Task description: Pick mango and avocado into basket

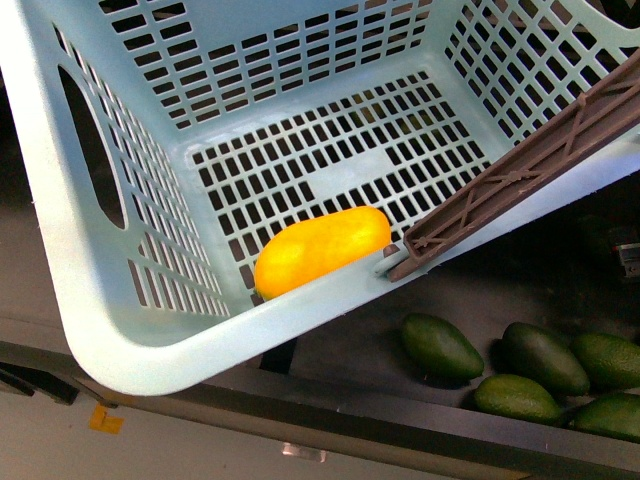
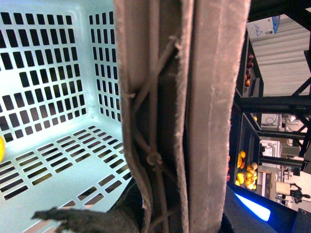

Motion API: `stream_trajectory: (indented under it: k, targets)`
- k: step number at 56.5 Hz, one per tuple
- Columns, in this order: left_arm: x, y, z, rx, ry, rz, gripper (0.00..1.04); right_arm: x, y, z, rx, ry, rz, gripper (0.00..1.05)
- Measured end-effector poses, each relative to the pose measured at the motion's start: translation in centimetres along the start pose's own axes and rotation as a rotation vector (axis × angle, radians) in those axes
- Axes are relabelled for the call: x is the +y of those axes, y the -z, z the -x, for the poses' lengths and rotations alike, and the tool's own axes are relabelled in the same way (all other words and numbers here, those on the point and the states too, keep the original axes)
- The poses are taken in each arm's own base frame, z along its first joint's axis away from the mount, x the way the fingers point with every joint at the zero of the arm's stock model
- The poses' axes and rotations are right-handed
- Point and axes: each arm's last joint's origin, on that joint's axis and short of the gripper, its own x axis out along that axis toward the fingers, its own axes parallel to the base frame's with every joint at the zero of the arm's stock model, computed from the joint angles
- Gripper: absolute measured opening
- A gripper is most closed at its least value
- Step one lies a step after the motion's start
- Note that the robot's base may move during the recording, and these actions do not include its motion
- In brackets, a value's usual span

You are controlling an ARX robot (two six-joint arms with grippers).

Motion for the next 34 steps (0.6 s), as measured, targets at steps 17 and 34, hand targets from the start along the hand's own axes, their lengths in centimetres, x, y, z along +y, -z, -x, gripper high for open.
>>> stream_trajectory:
  k: [17, 34]
  targets:
    - [0.0, 0.0, 0.0, -0.001, -0.001, 0.0, 0.18, 0.3, -1.5, -2.3, -0.006, -0.012, -0.036, 0.96]
    - [0.0, 0.0, 0.0, 0.002, 0.001, 0.0, 0.18, 1.4, -2.0, -3.4, -0.012, -0.046, -0.083, 0.96]
